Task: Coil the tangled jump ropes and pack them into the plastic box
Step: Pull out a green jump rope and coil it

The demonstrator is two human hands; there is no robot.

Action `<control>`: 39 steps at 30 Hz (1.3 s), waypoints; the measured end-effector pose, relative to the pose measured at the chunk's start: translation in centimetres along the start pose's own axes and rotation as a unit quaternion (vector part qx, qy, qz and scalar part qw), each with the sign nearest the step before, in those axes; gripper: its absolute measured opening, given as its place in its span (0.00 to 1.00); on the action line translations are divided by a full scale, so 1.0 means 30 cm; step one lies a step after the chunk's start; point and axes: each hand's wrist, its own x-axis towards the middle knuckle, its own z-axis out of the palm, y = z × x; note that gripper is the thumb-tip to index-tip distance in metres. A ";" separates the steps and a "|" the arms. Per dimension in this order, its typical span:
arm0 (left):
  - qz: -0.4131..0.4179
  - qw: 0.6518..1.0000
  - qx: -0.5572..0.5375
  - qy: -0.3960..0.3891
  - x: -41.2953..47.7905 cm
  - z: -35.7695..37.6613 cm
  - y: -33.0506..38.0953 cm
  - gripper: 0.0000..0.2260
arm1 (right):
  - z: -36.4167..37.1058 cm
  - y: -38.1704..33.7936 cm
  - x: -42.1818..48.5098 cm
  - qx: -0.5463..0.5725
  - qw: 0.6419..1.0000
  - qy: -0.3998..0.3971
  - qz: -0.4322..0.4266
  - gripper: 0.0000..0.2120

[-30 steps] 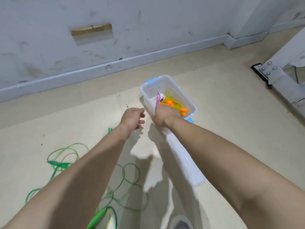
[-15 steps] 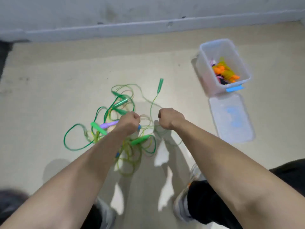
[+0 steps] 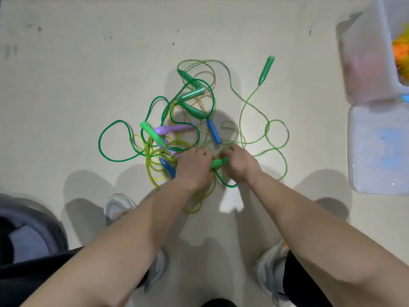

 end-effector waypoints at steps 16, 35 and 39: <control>-0.031 0.953 -0.287 0.096 -0.142 -0.440 0.059 0.15 | -0.515 -0.128 -0.247 0.456 0.889 -0.027 -0.023 0.08; 0.009 0.845 -0.533 0.049 -0.485 -0.633 -0.014 0.24 | -0.750 -0.488 -0.612 0.563 0.819 0.062 -0.094 0.09; -0.009 0.846 -0.529 0.060 -0.494 -0.633 0.032 0.10 | -0.905 -0.552 -0.670 0.620 0.766 0.136 -0.103 0.07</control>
